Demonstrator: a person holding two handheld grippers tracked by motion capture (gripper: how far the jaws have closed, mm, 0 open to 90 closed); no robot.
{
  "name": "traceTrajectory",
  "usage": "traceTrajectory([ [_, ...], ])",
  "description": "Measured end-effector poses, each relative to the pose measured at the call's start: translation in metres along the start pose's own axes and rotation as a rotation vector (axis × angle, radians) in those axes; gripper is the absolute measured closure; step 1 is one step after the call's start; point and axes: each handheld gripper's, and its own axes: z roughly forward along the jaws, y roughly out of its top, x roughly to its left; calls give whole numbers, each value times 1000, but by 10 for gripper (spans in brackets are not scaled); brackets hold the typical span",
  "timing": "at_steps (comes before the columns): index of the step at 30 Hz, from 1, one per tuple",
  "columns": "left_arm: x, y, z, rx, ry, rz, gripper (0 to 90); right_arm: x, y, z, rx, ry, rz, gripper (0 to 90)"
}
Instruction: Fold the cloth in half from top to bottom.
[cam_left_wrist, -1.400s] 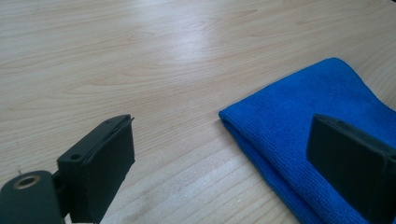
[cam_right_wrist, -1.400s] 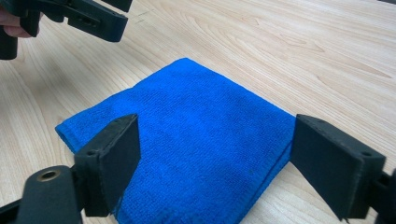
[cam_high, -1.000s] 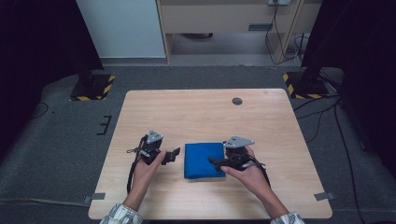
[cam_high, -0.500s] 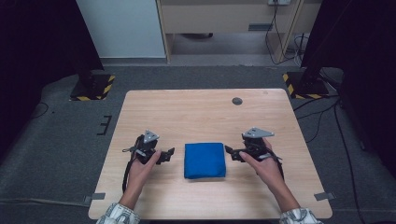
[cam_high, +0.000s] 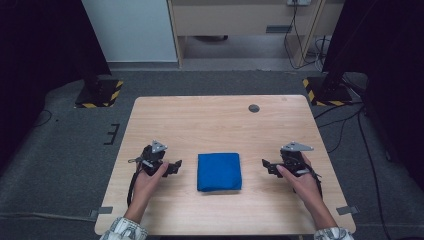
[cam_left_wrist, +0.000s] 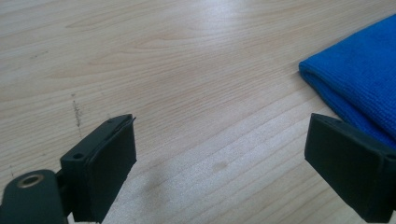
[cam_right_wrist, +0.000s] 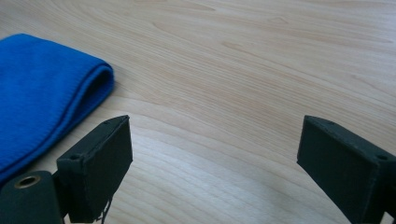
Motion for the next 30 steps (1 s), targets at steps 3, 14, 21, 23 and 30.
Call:
traceTrajectory([
  [3,4,0,0,7,10,8,82,-8,0,3,12,-16,2,102],
  [14,29,-6,13,45,38,-29,78,-41,4,14,24,-104,83,113],
  [21,30,-14,19,72,55,-26,64,-50,-5,22,91,-168,98,132],
  [23,29,-16,20,56,55,-24,43,-48,-7,24,85,-182,72,126],
  [30,29,-19,22,33,54,-21,11,-37,-7,28,94,-201,35,103],
])
